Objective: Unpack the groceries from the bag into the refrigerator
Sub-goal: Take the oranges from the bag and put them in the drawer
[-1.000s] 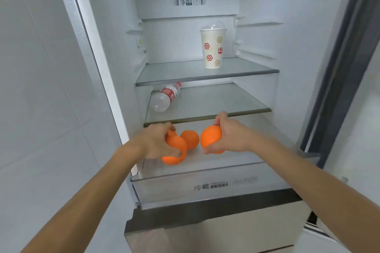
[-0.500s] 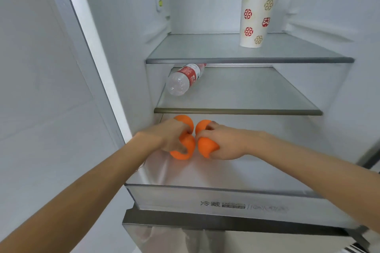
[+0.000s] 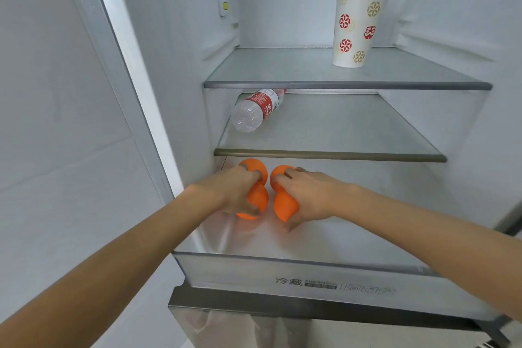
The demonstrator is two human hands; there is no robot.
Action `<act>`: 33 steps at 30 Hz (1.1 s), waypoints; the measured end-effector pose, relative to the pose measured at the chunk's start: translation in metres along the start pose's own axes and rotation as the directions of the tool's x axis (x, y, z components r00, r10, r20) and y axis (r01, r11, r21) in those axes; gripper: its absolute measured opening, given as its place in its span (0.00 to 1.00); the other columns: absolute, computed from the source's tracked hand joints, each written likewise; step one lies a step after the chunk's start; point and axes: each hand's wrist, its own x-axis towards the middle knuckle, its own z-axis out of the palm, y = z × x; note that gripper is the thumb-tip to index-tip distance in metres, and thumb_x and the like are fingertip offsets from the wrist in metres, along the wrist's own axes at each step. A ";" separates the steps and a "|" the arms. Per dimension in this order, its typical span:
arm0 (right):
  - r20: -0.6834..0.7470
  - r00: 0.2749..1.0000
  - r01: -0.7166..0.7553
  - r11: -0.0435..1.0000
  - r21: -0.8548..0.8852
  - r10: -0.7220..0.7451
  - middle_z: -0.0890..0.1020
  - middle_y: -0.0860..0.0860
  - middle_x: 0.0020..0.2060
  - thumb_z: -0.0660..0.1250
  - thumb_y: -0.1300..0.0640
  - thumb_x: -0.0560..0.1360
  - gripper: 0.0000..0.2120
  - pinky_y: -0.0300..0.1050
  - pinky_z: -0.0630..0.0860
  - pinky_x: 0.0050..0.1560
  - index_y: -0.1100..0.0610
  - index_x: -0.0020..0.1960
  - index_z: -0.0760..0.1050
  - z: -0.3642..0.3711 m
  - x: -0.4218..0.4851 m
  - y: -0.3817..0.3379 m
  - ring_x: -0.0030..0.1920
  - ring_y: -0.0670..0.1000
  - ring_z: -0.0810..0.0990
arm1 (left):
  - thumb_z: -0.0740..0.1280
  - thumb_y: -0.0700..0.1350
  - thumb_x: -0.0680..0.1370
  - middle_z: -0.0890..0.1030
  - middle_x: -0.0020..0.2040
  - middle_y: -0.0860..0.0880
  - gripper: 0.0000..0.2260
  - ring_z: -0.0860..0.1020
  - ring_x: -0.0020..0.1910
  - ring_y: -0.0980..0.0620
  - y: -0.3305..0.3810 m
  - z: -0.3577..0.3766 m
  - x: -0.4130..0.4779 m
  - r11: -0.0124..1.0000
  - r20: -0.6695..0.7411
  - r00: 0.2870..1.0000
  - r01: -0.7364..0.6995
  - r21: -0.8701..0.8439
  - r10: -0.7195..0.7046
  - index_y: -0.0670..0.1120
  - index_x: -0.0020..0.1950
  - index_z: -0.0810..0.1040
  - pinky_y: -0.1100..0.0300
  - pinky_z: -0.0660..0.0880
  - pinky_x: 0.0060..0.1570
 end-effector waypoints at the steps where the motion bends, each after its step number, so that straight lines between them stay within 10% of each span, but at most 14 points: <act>1: 0.008 1.000 -0.010 1.000 -0.003 0.010 0.71 0.52 0.62 0.75 0.35 0.63 0.42 0.48 0.73 0.50 0.54 0.68 0.65 -0.001 -0.002 -0.001 0.61 0.56 0.73 | 0.74 0.60 0.65 0.72 0.60 0.48 0.33 0.78 0.53 0.45 0.000 -0.001 -0.002 1.000 -0.004 1.000 -0.002 0.000 0.002 0.54 0.67 0.69 0.50 0.78 0.50; 20: -0.150 0.942 -0.248 0.923 0.294 0.301 0.81 0.52 0.60 0.67 0.52 0.78 0.19 0.45 0.74 0.59 0.57 0.66 0.74 -0.059 -0.107 -0.068 0.59 0.52 0.79 | 0.67 0.54 0.75 0.81 0.52 0.49 0.18 0.77 0.54 0.45 0.016 -0.037 -0.117 0.997 -0.204 0.976 -0.079 -0.013 0.075 0.53 0.64 0.74 0.48 0.76 0.54; 29: -0.298 0.879 -0.144 0.805 0.575 0.371 0.83 0.49 0.54 0.70 0.55 0.75 0.14 0.39 0.74 0.56 0.55 0.60 0.79 -0.059 -0.195 -0.129 0.52 0.47 0.81 | 0.66 0.50 0.76 0.81 0.50 0.53 0.10 0.78 0.49 0.50 0.037 -0.020 -0.247 0.981 -0.373 0.922 0.037 -0.190 -0.107 0.53 0.56 0.79 0.55 0.75 0.53; 33: -0.249 0.893 -0.147 0.765 0.627 0.375 0.83 0.46 0.47 0.71 0.54 0.74 0.11 0.37 0.74 0.53 0.52 0.57 0.81 -0.041 -0.233 -0.165 0.49 0.44 0.81 | 0.67 0.51 0.76 0.83 0.52 0.53 0.11 0.77 0.51 0.50 0.045 0.004 -0.296 0.971 -0.241 0.956 0.115 -0.210 -0.165 0.54 0.58 0.79 0.54 0.75 0.55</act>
